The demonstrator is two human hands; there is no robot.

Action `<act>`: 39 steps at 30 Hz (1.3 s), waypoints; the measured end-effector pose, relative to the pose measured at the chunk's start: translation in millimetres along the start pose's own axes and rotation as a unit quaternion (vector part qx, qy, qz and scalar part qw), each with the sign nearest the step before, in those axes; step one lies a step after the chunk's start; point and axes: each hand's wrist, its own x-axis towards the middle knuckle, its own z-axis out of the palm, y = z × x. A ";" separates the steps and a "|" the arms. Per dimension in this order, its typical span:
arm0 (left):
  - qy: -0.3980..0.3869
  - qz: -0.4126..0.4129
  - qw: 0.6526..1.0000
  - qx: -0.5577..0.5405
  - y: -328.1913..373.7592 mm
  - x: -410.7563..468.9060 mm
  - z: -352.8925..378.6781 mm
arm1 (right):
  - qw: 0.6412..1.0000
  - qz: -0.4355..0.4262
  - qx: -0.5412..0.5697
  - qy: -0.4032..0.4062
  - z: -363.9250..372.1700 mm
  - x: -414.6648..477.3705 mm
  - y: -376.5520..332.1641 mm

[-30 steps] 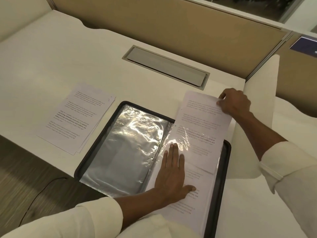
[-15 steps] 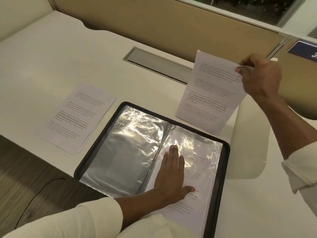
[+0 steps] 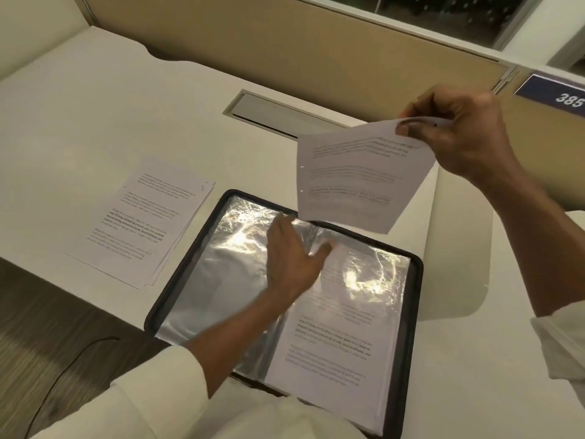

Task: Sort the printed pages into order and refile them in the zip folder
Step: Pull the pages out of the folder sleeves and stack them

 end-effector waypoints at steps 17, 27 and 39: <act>0.015 -0.101 0.954 -0.281 -62.8 48.5 -188.9 | 0.861 0.293 0.417 -0.019 163.9 24.9 -44.4; -0.007 -0.152 0.959 -0.239 -155.3 111.9 -277.5 | 0.795 0.413 0.428 -0.119 303.1 8.0 -113.8; -0.010 -0.176 0.980 0.091 -250.8 180.0 -323.4 | 0.768 0.492 0.400 -0.094 421.5 3.4 -187.9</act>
